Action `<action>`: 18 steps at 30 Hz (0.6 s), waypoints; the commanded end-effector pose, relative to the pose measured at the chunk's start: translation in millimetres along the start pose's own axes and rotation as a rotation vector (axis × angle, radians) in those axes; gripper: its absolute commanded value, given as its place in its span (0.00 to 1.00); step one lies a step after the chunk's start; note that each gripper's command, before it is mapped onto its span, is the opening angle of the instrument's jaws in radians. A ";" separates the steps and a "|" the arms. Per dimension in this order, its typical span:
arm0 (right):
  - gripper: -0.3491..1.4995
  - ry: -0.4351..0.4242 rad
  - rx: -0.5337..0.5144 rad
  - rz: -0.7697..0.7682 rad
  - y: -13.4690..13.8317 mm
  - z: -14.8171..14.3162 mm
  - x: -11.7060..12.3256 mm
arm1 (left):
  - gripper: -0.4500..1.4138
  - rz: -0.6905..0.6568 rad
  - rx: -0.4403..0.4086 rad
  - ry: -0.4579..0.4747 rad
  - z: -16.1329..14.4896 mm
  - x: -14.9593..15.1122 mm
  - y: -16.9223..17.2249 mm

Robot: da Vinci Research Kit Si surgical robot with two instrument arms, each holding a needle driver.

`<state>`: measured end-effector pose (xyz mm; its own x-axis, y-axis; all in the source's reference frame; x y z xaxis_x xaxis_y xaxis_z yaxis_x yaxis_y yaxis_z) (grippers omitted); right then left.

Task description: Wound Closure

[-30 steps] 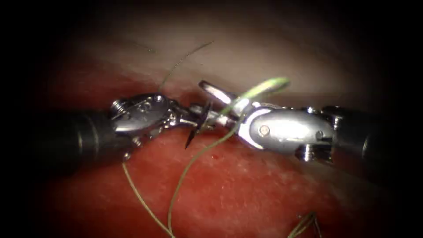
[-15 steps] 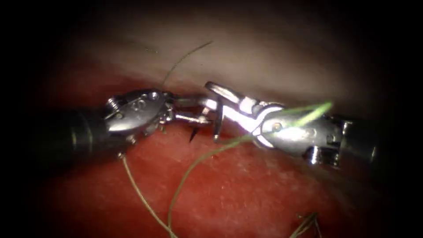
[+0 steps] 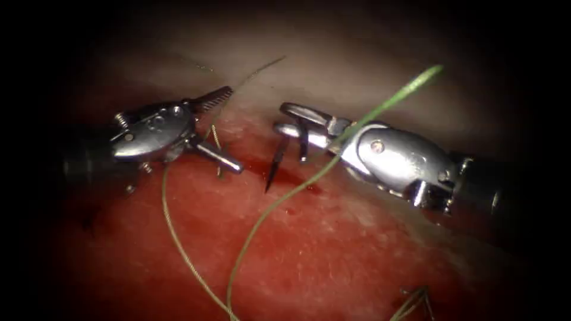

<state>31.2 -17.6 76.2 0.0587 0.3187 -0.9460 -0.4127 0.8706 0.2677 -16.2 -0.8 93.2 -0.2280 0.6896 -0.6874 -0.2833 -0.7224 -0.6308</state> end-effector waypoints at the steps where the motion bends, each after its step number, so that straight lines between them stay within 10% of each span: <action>1: 0.00 0.013 0.009 0.009 1.0 0.8 -0.9 | 0.77 0.007 0.002 -0.020 0.9 -0.6 -0.5; 18: 0.00 -0.153 -0.035 0.392 4.7 1.7 -7.0 | 0.42 0.128 0.024 -0.212 5.5 -6.5 -2.4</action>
<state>29.7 -15.4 83.9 0.0249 0.6804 -0.7324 -0.4633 0.6571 0.5946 -18.4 -3.4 100.6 -0.4603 0.5874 -0.6657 -0.2643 -0.8065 -0.5289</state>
